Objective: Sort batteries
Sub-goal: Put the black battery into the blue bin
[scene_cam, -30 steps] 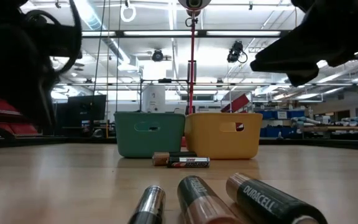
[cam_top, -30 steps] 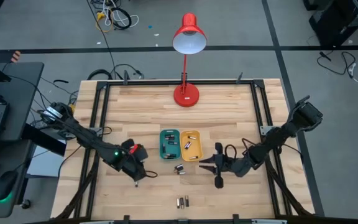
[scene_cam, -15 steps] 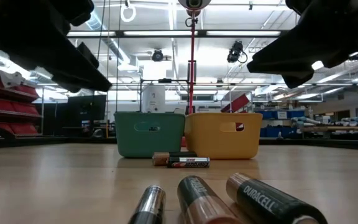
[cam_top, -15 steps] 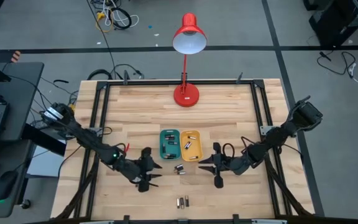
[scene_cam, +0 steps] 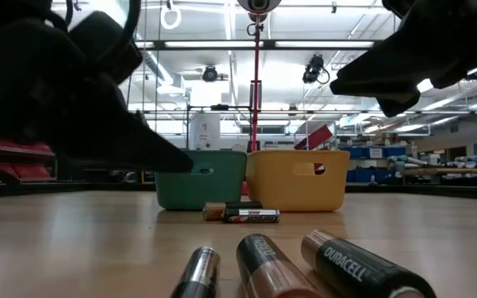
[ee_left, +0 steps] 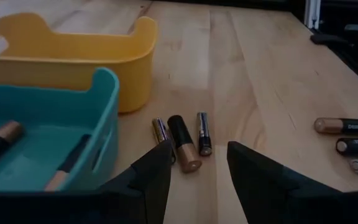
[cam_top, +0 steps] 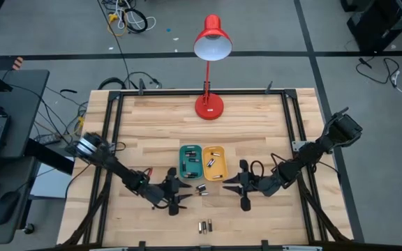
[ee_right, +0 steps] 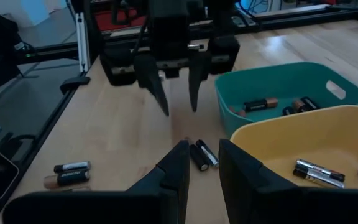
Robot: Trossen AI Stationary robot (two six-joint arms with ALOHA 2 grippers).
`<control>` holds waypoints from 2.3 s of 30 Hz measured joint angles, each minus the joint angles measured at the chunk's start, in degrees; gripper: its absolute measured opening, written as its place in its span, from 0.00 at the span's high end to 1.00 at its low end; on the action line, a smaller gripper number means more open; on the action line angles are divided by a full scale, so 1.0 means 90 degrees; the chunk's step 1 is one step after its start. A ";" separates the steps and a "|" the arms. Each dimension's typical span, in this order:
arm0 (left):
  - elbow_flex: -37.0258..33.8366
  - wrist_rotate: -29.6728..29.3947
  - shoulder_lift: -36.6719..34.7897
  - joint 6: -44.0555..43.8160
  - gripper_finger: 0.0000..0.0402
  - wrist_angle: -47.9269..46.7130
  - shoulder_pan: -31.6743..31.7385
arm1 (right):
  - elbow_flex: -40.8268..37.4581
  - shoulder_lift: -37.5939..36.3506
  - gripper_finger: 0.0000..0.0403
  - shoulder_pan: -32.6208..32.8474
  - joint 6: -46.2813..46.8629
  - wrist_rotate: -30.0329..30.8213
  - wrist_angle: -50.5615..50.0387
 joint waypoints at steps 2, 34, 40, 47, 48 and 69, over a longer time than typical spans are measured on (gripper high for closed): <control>0.0006 0.0002 0.0271 0.0013 0.57 0.0391 0.0003 | 0.0000 0.0000 0.82 -0.0002 0.0001 0.0000 0.0001; 0.0629 -0.0636 0.1430 0.0075 0.67 0.0601 -0.0048 | 0.0000 0.0000 0.82 0.0114 0.0142 -0.0002 0.0007; 0.0630 -0.0608 0.1430 0.0098 0.70 0.0604 -0.0048 | 0.0000 0.0000 0.82 0.0112 0.0061 -0.0002 0.0004; 0.0630 -0.0361 0.1420 0.0787 0.70 0.0613 -0.0040 | 0.0000 0.0000 0.82 0.0112 0.0003 -0.0002 0.0002; 0.0630 -0.0350 0.1420 0.0791 0.70 0.0613 -0.0038 | 0.0000 0.0000 0.82 0.0112 0.0005 -0.0002 0.0004; 0.0630 0.0240 0.1411 0.1129 0.71 0.0616 0.0239 | 0.0000 0.0000 0.82 0.0112 -0.0014 -0.0002 0.0000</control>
